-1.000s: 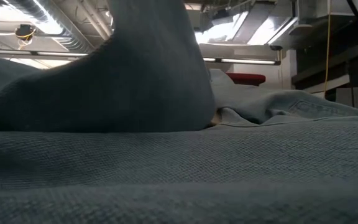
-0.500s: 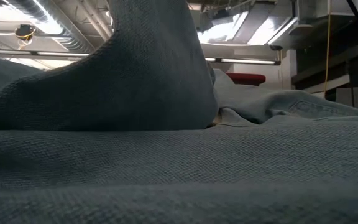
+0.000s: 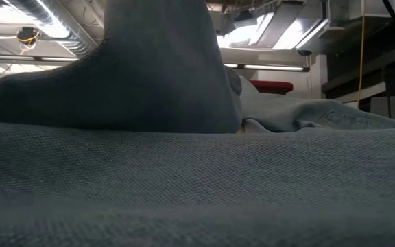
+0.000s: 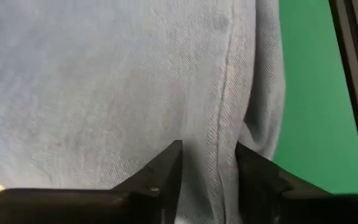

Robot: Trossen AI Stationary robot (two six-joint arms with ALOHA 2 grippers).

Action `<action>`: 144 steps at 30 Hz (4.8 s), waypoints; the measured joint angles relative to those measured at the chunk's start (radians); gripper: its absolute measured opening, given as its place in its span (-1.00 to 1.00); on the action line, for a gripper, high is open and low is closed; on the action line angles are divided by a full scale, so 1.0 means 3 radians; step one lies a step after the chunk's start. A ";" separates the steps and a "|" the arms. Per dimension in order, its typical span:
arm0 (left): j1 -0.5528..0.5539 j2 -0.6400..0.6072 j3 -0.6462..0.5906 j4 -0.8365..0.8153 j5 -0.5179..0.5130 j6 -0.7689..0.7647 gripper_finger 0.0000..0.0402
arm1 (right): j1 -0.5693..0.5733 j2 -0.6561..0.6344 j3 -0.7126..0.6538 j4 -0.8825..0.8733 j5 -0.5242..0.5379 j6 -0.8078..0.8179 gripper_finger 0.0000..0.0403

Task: Fold laundry
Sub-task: Remove the blue pants from the laundry bin

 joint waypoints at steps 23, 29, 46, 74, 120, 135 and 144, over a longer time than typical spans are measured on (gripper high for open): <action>-0.0135 -0.0001 0.0000 -0.0074 0.0510 -0.0613 -0.83 | 0.0025 -0.0108 -0.0086 -0.0251 -0.0841 0.0769 -0.77; -0.0135 -0.0001 0.0000 -0.0051 0.0507 -0.0878 -0.83 | 0.0025 -0.0108 -0.0086 -0.0357 -0.0840 0.0768 -0.57; -0.0134 -0.0001 0.0000 -0.0045 0.0503 -0.2258 -0.62 | 0.0018 -0.0108 -0.0086 -0.0840 -0.0076 0.0936 -0.18; 0.0585 -0.1013 0.0001 0.0333 -0.0483 -0.0809 -0.52 | 0.0393 -0.0481 -0.0089 -0.1358 0.0775 0.0444 -0.18; 0.2700 -0.1006 0.0001 -0.0349 0.1927 0.1949 -0.52 | 0.0470 -0.2581 -0.3632 0.2217 0.1290 0.1501 -0.18; 0.2700 -0.0460 0.0001 -0.0219 0.2302 0.1963 -0.52 | 0.0187 -0.2496 -0.4601 0.3727 0.1273 0.2709 -0.18; 0.2814 -0.0385 0.0001 -0.0217 0.2239 0.2099 -0.52 | 0.0174 -0.2297 -0.4607 0.3872 0.1058 0.2774 -0.18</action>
